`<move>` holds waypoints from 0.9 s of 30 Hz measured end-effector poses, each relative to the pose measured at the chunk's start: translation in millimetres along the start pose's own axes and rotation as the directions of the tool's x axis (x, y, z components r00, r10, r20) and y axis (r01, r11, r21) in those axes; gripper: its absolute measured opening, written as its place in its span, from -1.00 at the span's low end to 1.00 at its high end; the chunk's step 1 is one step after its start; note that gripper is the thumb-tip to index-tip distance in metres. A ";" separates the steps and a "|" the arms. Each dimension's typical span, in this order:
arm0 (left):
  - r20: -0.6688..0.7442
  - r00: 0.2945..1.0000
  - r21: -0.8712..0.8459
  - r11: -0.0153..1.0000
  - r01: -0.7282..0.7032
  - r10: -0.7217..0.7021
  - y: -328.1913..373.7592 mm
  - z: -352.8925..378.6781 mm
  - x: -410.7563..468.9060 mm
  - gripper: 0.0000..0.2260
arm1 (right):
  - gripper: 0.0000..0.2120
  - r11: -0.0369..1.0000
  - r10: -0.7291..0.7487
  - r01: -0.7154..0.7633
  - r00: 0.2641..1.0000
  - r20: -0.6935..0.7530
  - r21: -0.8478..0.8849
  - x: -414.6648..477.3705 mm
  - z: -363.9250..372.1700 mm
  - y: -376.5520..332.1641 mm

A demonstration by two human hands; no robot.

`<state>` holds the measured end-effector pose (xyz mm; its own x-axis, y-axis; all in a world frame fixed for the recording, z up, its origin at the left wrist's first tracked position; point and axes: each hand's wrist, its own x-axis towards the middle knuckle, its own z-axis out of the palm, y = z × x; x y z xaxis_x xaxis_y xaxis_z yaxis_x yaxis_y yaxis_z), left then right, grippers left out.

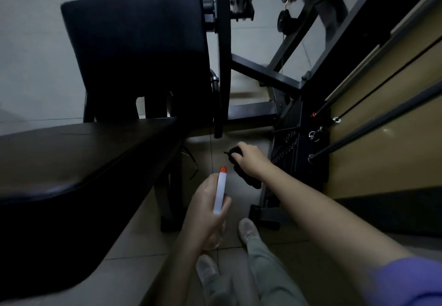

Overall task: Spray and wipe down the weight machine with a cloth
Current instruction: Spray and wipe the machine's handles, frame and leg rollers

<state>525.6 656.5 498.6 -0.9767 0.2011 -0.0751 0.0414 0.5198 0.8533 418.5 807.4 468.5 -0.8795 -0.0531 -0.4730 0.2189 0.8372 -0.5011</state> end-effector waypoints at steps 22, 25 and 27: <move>-0.085 0.987 -0.027 0.991 0.134 -0.136 86.5 -62.6 -113.6 -0.71 | -0.71 0.998 -0.013 0.016 0.999 0.047 -0.067 -160.3 -48.1 -61.9; -0.092 0.975 0.017 0.979 0.203 -0.200 90.8 -62.3 -121.3 -0.53 | -0.70 0.997 -0.042 0.047 0.996 0.081 -0.061 -168.4 -45.8 -69.6; -0.108 0.960 0.045 0.964 0.263 -0.257 95.0 -63.7 -125.8 -0.47 | -0.70 0.995 -0.076 0.083 0.992 0.099 -0.062 -174.2 -43.5 -73.9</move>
<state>638.9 627.7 622.0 -0.9714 -0.0303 -0.2353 -0.2073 0.5908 0.7797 537.1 778.4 619.4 -0.8475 -0.1705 -0.5026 0.1187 0.8621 -0.4926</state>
